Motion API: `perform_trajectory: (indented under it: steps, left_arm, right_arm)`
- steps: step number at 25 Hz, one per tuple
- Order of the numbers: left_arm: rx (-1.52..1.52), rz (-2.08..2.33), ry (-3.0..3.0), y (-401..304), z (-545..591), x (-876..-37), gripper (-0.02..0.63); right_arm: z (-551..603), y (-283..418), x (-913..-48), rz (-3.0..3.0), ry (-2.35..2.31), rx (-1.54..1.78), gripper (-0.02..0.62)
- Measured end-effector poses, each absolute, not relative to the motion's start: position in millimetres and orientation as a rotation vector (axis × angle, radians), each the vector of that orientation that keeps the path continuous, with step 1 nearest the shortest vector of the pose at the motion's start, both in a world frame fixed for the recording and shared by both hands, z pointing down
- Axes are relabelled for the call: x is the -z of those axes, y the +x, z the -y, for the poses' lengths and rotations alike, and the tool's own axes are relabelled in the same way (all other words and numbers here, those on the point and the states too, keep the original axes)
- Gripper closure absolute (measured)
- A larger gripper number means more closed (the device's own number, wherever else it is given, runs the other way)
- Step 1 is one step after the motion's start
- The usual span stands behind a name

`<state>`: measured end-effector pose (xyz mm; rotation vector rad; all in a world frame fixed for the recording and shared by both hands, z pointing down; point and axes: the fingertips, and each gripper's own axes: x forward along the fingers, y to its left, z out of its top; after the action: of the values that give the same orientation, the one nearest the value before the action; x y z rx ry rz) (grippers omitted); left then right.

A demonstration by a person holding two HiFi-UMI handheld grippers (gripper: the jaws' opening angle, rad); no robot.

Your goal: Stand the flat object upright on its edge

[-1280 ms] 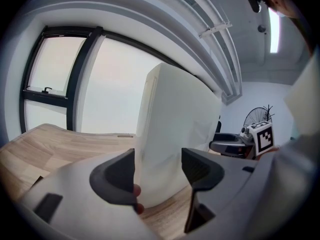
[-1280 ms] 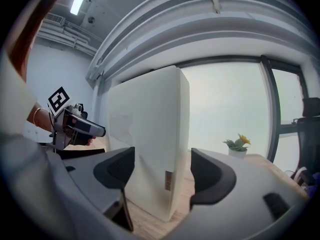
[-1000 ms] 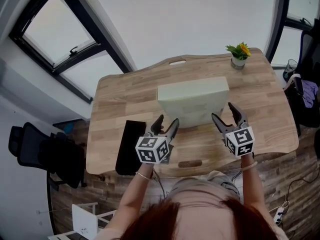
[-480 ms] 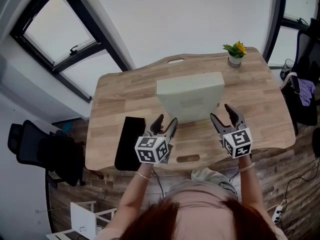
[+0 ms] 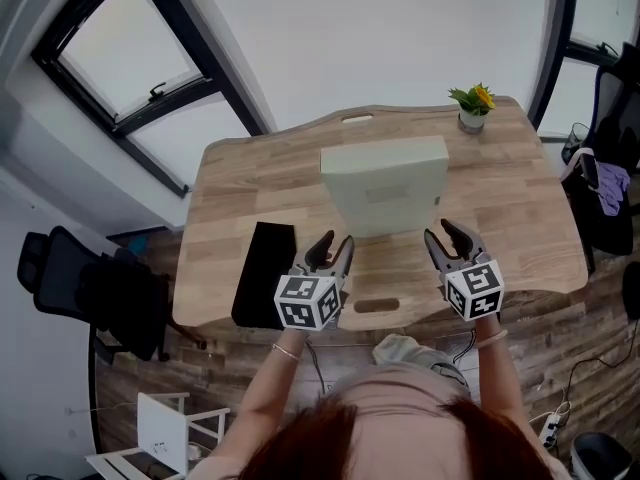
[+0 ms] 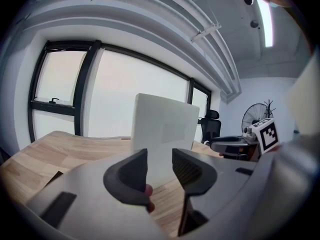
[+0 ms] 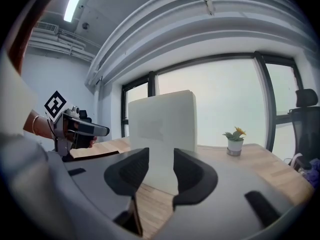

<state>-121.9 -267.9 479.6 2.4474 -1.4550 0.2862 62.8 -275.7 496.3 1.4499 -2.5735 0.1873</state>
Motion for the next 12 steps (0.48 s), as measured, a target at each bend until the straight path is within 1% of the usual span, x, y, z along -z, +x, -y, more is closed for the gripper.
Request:
perform_trajectory:
  steps: [7, 12]
  left_arm:
    - [-0.303, 1.487, 2.455, -126, 247, -474, 0.516]
    - [-0.289, 1.498, 2.454, -127, 233, -469, 0.549]
  right_arm:
    - [258, 56, -493, 2.579, 1.449, -0.203, 0.492]
    - [244, 58, -490, 2.567, 1.473, -0.215, 0.564]
